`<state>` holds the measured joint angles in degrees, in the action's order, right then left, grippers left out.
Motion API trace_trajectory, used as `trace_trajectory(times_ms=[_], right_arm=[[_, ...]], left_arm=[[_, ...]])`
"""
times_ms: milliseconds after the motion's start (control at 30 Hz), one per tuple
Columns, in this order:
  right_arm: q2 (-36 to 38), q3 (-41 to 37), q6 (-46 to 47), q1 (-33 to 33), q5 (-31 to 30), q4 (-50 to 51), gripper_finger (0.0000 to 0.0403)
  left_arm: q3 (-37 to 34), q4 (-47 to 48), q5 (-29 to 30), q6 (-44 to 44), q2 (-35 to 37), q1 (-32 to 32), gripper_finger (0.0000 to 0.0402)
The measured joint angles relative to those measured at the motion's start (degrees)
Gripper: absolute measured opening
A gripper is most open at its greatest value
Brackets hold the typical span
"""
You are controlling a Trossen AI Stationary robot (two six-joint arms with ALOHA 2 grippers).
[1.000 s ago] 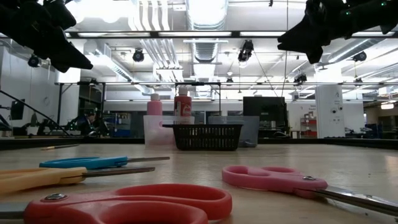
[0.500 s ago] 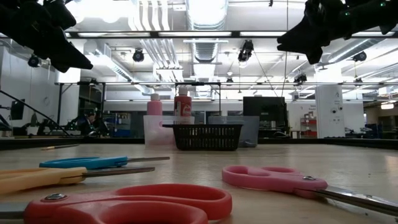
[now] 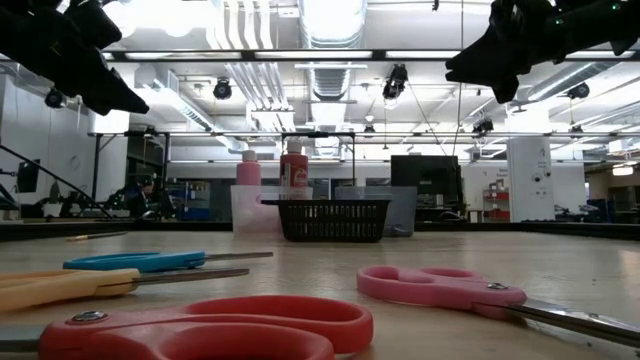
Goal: Pick & Place Paint Supplies
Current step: Put the black paint brush into the gray bin
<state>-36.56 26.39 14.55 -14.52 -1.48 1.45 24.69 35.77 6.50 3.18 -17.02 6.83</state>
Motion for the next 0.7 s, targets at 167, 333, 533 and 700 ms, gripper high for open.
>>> trace_trajectory(times_ms=[167,333,533,700], right_arm=[[0.0,0.0,0.0,0.0,0.0,0.0,0.0124],[0.0,0.0,0.0,0.0,0.0,0.0,0.0124],[0.0,0.0,0.0,0.0,0.0,0.0,0.0124],[0.0,0.0,0.0,0.0,0.0,0.0,0.0124]], left_arm=[[-0.3,-0.5,2.5,0.6,0.0,0.0,0.0102],[-0.7,-7.6,6.9,16.2,-0.1,0.0,0.0102],[-0.6,-11.4,7.0,34.9,-0.1,0.0,0.0102],[0.6,-7.8,1.3,44.0,-1.0,0.0,0.0102]])
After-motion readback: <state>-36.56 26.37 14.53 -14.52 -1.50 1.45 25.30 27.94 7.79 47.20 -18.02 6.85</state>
